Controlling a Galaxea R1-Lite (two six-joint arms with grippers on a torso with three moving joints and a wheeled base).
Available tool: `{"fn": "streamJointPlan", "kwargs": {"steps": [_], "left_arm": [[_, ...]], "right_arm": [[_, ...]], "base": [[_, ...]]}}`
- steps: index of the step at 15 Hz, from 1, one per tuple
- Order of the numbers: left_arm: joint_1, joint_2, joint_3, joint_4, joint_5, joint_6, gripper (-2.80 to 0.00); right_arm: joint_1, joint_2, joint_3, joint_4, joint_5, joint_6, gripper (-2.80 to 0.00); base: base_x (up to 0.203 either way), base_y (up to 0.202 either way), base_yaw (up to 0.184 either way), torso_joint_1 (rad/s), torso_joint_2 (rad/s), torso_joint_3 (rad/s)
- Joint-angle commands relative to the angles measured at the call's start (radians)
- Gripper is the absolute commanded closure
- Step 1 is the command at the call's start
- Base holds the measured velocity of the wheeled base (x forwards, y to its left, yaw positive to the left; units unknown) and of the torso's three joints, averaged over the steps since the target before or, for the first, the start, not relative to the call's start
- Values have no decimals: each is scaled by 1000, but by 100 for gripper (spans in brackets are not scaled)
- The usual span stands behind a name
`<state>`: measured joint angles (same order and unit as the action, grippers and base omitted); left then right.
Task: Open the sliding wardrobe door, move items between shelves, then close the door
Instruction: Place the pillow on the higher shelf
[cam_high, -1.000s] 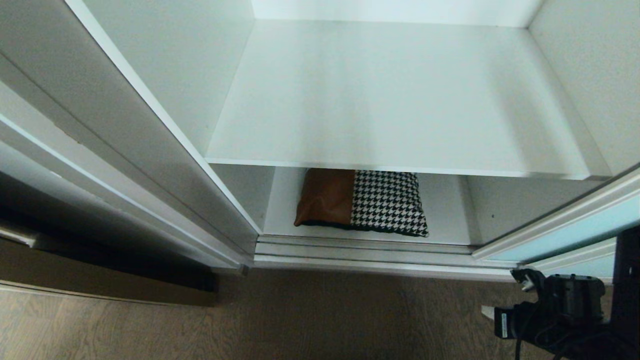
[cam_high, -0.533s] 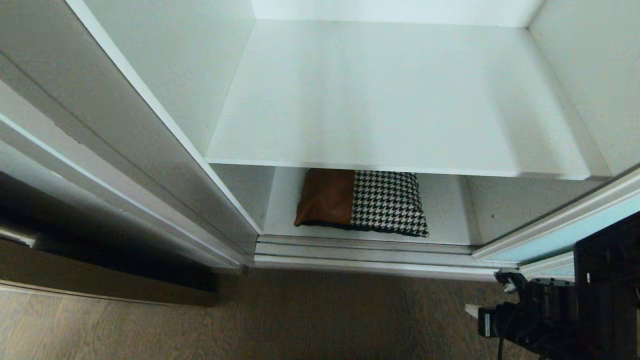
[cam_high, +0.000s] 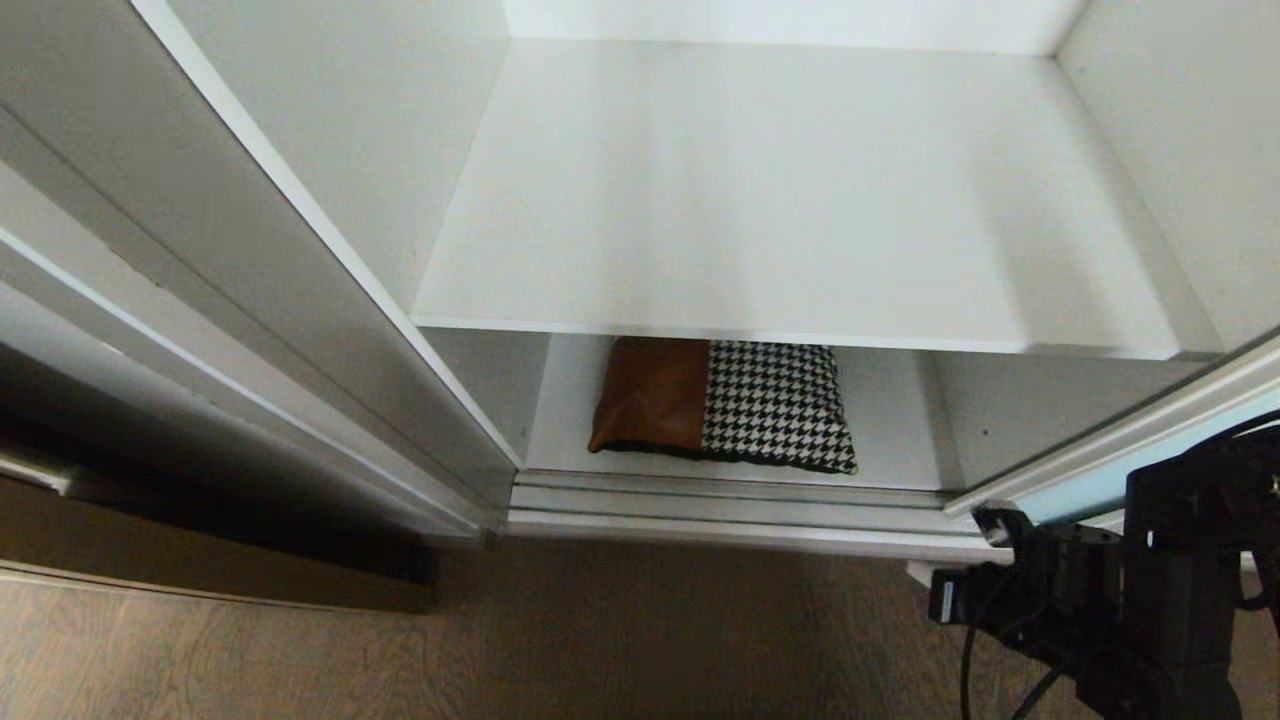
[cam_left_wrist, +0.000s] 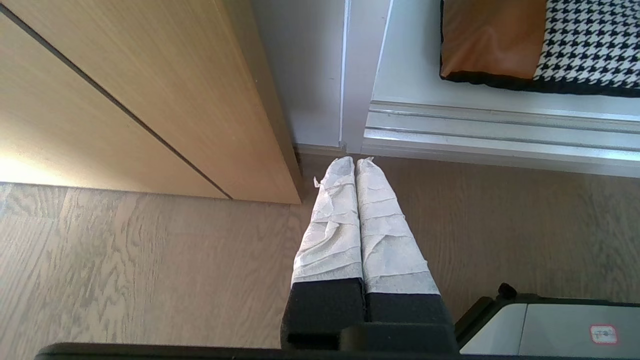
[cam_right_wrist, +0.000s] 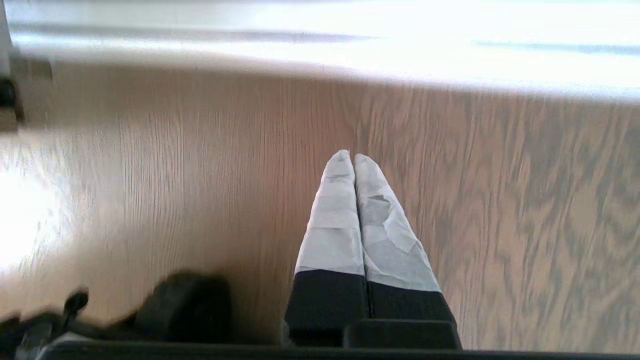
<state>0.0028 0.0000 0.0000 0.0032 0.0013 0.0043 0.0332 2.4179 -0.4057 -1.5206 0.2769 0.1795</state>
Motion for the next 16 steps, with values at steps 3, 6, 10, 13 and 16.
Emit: {"fn": "streamJointPlan", "kwargs": {"steps": [3, 6, 10, 13, 16], "left_arm": [[0, 2, 2, 0, 0, 0, 0], [0, 2, 2, 0, 0, 0, 0], [0, 2, 2, 0, 0, 0, 0], [0, 2, 2, 0, 0, 0, 0], [0, 2, 2, 0, 0, 0, 0]], "right_arm": [[-9, -30, -53, 11, -16, 120, 0], [26, -10, -74, 15, -18, 124, 0], [52, -42, -177, 143, -19, 138, 0], [54, -33, -254, 199, -32, 180, 0], [53, -28, -316, 267, -76, 188, 0]], "base": [[0, 0, 0, 0, 0, 0], [0, 0, 0, 0, 0, 0], [0, 0, 0, 0, 0, 0], [0, 0, 0, 0, 0, 0], [0, 0, 0, 0, 0, 0]]}}
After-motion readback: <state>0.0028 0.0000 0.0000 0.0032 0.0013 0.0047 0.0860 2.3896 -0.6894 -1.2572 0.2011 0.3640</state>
